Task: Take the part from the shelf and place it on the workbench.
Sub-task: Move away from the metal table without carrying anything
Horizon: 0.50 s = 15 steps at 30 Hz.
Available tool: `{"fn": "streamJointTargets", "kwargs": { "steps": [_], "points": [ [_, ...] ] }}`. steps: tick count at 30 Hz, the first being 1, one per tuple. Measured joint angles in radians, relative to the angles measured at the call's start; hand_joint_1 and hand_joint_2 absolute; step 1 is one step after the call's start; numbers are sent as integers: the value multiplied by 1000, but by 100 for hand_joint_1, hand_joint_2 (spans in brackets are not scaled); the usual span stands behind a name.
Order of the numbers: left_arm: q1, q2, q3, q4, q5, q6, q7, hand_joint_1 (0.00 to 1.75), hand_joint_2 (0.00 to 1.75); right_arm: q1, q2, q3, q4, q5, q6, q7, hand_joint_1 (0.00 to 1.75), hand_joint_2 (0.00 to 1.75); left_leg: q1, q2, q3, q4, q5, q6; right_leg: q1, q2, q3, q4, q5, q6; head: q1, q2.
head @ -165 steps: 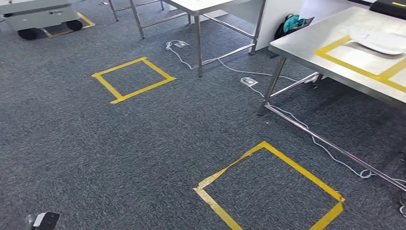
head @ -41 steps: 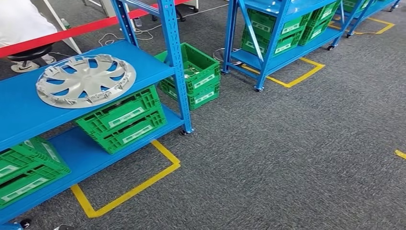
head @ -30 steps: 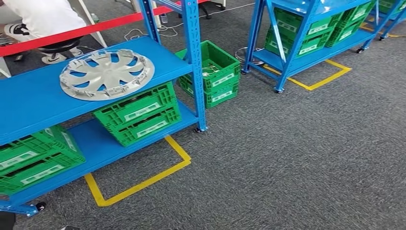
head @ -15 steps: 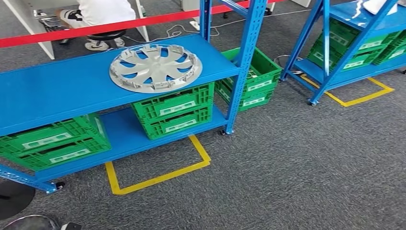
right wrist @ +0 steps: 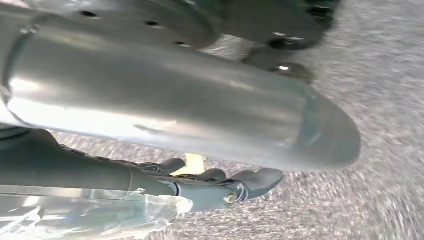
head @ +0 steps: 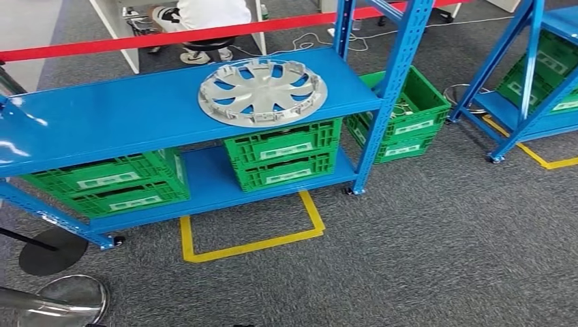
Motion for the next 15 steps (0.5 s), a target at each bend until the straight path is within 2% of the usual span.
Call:
{"fn": "streamJointTargets", "kwargs": {
  "steps": [2,4,5,6,7,8,9,11,12,13,14,15],
  "points": [
    [1,0,0,4,18,0,7,0,0,3,-1,-41,-9,-29,16,-21,0,0,-5,42,75,-137,57,8,4,-21,5,2,-7,8,-1,0],
    [0,-1,0,10,37,0,8,0,0,9,-5,-74,-22,-49,47,-36,0,0,-11,74,117,-215,72,21,10,-40,10,0,-16,19,2,0],
    [2,-2,0,14,44,0,9,0,0,13,-8,-89,-30,-58,62,-41,0,0,-13,73,120,-224,68,27,13,-50,13,-2,-19,24,3,0],
    [5,-2,0,18,49,0,9,0,0,15,-9,-103,-38,-64,72,-43,0,0,-12,60,120,-224,68,34,13,-61,21,-5,-21,28,5,0],
    [8,-2,0,21,52,0,9,0,0,17,-10,-114,-45,-69,78,-44,0,0,-11,50,121,-226,68,40,11,-60,26,-4,-26,34,5,0],
    [10,-2,0,23,54,0,9,0,0,19,-12,-123,-51,-71,82,-45,0,0,-8,39,123,-228,70,46,9,-44,24,11,-38,39,7,0],
    [11,-2,0,24,56,0,9,0,0,21,-13,-130,-57,-72,84,-46,0,0,-6,28,124,-229,72,51,7,-18,10,49,-61,44,9,0],
    [8,-3,0,29,57,0,9,0,0,26,-15,-146,-65,-79,89,-45,0,0,-3,5,124,-229,74,58,5,37,-56,183,-126,50,14,0],
    [8,-4,0,33,57,0,9,0,0,28,-16,-154,-69,-84,92,-45,0,0,-3,-8,124,-229,74,59,4,49,-92,250,-149,51,15,0],
    [8,-4,0,36,57,0,9,0,0,30,-16,-161,-74,-90,95,-45,0,0,-4,-22,124,-229,73,59,5,53,-116,288,-152,51,16,0],
    [9,-4,0,39,57,0,9,0,0,31,-16,-168,-78,-95,100,-45,0,0,-4,-36,125,-229,73,59,4,55,-122,285,-134,50,16,0],
    [9,-5,0,43,57,0,10,0,0,32,-16,-174,-83,-99,104,-45,0,0,-3,-51,127,-228,72,58,3,59,-109,240,-98,49,16,0]
  ]
}}
